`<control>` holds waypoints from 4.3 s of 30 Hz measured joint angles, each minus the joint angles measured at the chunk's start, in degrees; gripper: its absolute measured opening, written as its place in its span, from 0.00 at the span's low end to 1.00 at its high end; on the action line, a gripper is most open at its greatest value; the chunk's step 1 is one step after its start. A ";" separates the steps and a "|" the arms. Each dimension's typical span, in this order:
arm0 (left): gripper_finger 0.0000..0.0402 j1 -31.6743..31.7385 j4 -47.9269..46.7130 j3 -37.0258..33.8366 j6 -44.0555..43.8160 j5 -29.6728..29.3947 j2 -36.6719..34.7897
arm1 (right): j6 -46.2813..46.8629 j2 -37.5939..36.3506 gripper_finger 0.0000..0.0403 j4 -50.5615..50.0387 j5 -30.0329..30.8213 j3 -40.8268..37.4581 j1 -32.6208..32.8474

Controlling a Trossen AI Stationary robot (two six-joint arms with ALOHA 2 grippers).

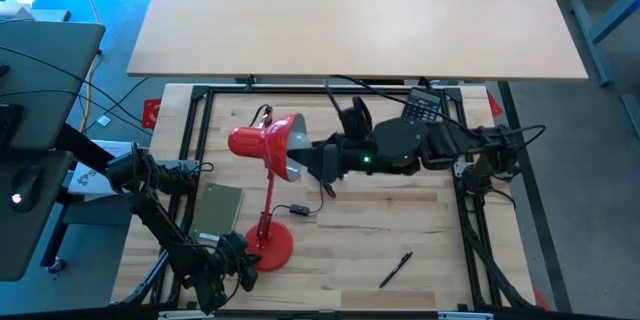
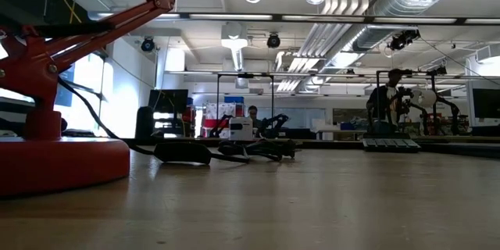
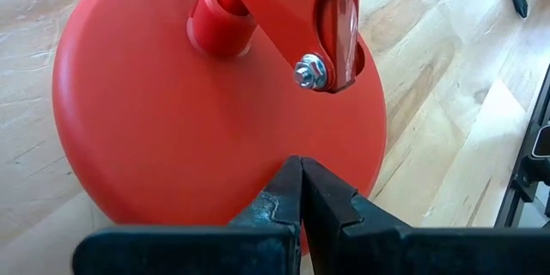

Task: Screw lightbulb
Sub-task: Remove the white lightbulb from the red lamp

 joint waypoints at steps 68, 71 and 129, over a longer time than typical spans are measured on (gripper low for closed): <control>0.00 -1.09 1.02 0.02 0.37 0.90 -0.15 | -159.58 -0.52 0.63 2.60 16.69 -0.11 6.12; 0.00 -1.09 1.01 0.02 0.61 0.90 -0.15 | -160.60 -0.55 0.63 2.63 18.85 -0.11 6.49; 0.00 -14.87 -19.68 -0.04 -3.49 -2.24 -17.23 | -93.64 -9.02 0.63 5.54 31.24 0.00 18.12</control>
